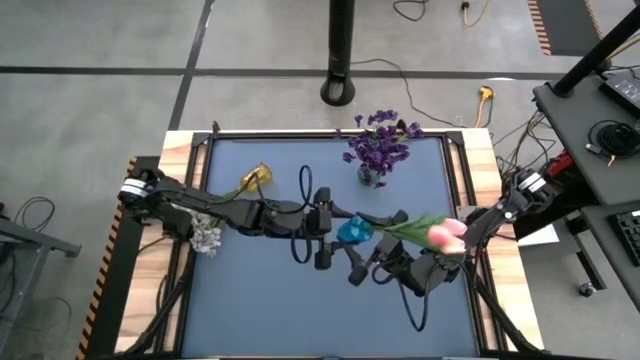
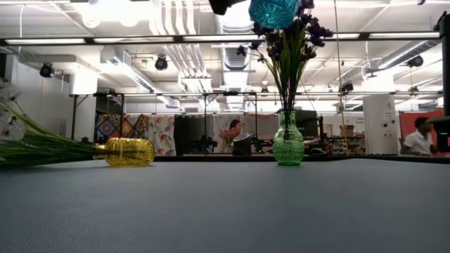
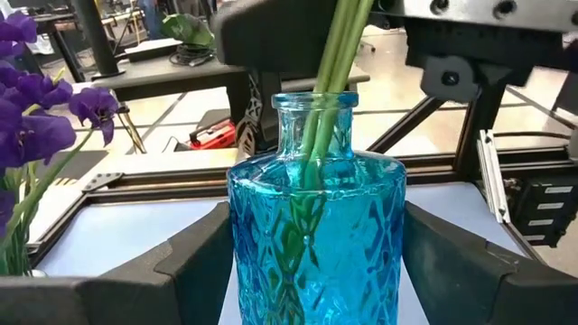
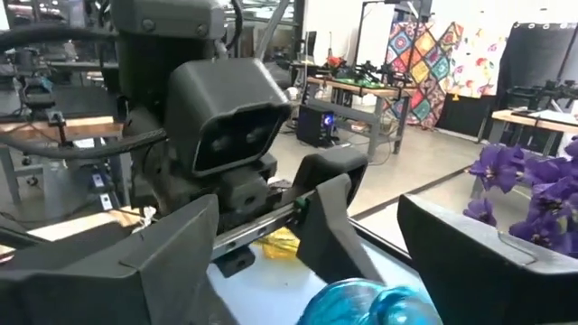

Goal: Sort flowers into vase by color
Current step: Put the blue vase with flowers on the table

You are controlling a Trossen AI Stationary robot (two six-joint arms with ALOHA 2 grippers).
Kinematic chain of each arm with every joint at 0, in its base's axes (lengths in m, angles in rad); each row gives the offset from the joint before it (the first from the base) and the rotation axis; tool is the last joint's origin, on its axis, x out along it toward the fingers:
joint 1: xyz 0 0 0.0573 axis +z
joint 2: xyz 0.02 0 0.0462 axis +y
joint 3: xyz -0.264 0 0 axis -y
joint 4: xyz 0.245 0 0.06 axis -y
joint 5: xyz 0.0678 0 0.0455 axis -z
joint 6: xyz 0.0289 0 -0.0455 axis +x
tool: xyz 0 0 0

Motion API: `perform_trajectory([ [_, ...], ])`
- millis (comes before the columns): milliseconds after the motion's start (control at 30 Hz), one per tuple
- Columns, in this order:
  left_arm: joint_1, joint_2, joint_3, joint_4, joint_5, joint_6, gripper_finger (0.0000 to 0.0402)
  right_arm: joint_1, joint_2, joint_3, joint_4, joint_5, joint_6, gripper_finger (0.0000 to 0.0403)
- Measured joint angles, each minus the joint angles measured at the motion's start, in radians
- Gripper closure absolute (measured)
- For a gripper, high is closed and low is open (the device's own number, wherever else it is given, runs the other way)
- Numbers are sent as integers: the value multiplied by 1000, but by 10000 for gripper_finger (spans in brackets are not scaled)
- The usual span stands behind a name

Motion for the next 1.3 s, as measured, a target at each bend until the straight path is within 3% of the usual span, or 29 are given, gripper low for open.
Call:
perform_trajectory([
  [400, 28, -29, -2, 19, 31, -2, 139, 1, -89, 0, -129, 7, 52, 53],
  [1300, 154, -172, -7, -190, 32, -2, 139, 14, -191, 1, -203, 17, 38, 48],
])
